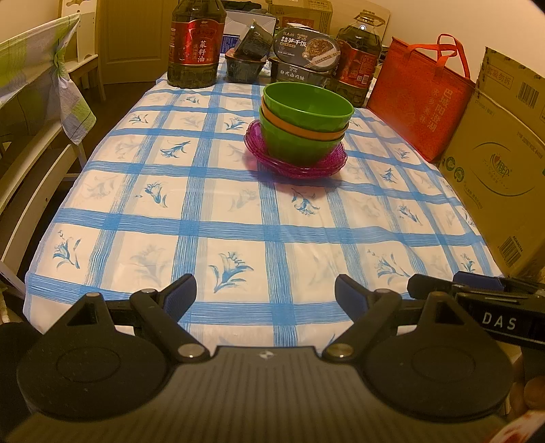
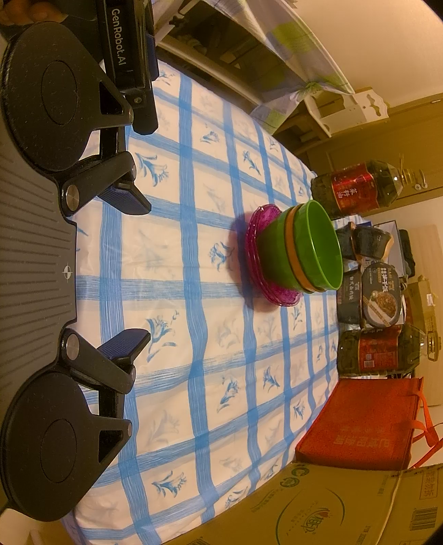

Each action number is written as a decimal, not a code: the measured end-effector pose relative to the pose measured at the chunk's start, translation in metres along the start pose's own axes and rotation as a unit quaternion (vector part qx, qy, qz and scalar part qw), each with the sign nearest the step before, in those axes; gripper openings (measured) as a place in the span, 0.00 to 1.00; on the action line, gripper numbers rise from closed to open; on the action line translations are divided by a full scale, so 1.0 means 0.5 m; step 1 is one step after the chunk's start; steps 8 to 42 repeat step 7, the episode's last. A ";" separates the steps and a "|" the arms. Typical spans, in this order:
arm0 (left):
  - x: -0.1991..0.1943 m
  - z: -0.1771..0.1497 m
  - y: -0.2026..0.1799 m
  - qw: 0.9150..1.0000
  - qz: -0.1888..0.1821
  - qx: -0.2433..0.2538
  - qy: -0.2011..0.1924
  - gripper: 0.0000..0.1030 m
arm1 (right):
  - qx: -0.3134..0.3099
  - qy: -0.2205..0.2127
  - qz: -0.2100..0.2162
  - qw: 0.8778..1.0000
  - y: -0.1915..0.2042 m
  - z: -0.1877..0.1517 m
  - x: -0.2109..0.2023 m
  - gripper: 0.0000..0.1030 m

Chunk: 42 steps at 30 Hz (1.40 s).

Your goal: Organize plates and bowls

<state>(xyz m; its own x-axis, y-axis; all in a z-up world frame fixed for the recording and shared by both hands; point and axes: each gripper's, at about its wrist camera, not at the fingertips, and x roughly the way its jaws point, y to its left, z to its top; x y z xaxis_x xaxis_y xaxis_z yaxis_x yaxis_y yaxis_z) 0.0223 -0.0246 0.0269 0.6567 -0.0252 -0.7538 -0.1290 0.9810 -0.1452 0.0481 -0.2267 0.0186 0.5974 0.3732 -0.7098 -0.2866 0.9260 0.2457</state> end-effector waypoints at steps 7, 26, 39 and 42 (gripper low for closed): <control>0.001 0.008 -0.003 1.000 0.007 -0.008 -0.006 0.85 | 0.000 0.000 0.000 1.000 0.001 0.000 0.000 0.71; 0.001 0.008 -0.003 1.000 0.007 -0.008 -0.006 0.85 | 0.000 0.000 0.000 1.000 0.001 0.000 0.000 0.71; 0.001 0.008 -0.003 1.000 0.007 -0.008 -0.006 0.85 | 0.000 0.000 0.000 1.000 0.001 0.000 0.000 0.71; 0.001 0.008 -0.003 1.000 0.007 -0.008 -0.006 0.85 | 0.000 0.000 0.000 1.000 0.001 0.000 0.000 0.71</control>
